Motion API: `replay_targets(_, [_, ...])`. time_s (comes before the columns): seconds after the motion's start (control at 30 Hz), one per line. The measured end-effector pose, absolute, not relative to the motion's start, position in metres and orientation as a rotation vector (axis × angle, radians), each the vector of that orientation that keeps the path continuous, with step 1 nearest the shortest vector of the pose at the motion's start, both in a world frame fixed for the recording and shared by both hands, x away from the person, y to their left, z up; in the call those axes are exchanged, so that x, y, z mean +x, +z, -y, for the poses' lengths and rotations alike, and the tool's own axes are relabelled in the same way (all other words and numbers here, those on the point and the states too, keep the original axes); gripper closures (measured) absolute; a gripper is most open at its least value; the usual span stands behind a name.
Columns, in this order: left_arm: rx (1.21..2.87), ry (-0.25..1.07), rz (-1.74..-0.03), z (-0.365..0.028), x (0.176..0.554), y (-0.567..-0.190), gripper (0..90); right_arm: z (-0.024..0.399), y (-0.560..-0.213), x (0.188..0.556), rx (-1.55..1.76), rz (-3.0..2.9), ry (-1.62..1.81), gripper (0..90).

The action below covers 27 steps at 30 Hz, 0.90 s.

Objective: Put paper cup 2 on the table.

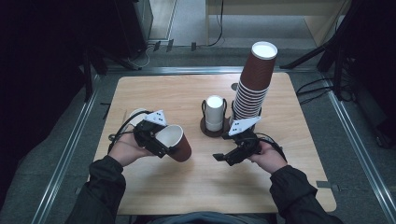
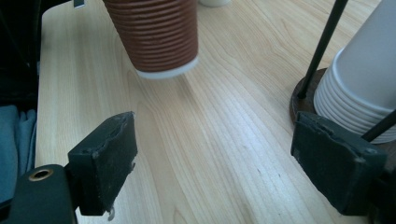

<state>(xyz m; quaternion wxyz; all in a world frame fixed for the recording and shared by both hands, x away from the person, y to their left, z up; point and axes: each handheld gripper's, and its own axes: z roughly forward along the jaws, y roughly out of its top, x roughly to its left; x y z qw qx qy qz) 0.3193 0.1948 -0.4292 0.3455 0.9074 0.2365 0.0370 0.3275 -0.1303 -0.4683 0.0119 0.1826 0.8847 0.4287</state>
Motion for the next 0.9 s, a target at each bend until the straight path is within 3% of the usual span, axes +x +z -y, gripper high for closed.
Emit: replay_targets(0.9, [2.386,0.141,-0.819,-0.266,0.307,-0.44,9.3,0.129,-0.472,0.335,0.567,-2.778,1.3,15.1])
